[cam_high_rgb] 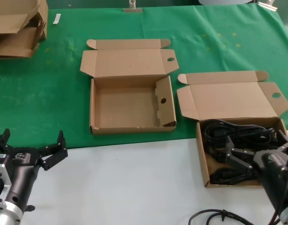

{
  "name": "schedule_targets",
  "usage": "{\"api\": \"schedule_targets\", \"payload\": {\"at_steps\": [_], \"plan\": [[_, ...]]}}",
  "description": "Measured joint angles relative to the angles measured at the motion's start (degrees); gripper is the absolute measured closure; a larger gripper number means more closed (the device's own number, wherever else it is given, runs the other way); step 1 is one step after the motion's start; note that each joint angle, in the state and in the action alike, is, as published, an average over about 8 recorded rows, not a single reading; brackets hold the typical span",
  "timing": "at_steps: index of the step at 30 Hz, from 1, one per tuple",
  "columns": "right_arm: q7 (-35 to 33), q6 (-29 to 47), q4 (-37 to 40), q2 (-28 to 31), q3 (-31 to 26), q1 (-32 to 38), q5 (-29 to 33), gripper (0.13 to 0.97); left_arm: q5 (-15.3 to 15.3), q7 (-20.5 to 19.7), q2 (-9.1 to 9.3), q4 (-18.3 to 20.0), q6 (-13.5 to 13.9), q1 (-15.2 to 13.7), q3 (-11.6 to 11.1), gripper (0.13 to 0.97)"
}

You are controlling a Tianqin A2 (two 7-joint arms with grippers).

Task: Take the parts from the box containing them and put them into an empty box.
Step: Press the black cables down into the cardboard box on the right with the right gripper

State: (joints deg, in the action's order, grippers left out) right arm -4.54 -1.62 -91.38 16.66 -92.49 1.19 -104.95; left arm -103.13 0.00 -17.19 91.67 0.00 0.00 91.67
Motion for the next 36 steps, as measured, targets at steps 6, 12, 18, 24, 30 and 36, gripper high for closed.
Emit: {"api": "schedule_targets", "payload": {"at_steps": [6, 12, 18, 24, 30, 36], "plan": [[-0.24, 0.27, 0.6, 1.79, -2.0, 0.29, -0.01, 0.129, 0.0, 0.0, 0.0, 0.0, 0.0, 0.0, 0.0, 0.132], [-0.96, 1.79, 2.22, 6.66, -5.4, 1.91, 0.81, 0.129, 0.0, 0.0, 0.0, 0.0, 0.0, 0.0, 0.0, 0.132], [-3.14, 4.7, 5.05, 13.04, -8.21, 6.09, 5.04, 0.129, 0.0, 0.0, 0.0, 0.0, 0.0, 0.0, 0.0, 0.132], [-3.43, 9.33, 7.01, 18.92, -10.87, 10.98, 13.09, 0.129, 0.0, 0.0, 0.0, 0.0, 0.0, 0.0, 0.0, 0.132], [-1.26, 16.47, 7.54, 23.33, -11.84, 14.8, 24.17, 0.129, 0.0, 0.0, 0.0, 0.0, 0.0, 0.0, 0.0, 0.132], [-3.99, 21.41, 9.71, 26.07, -13.09, 19.42, 29.72, 0.129, 0.0, 0.0, 0.0, 0.0, 0.0, 0.0, 0.0, 0.132]]}}
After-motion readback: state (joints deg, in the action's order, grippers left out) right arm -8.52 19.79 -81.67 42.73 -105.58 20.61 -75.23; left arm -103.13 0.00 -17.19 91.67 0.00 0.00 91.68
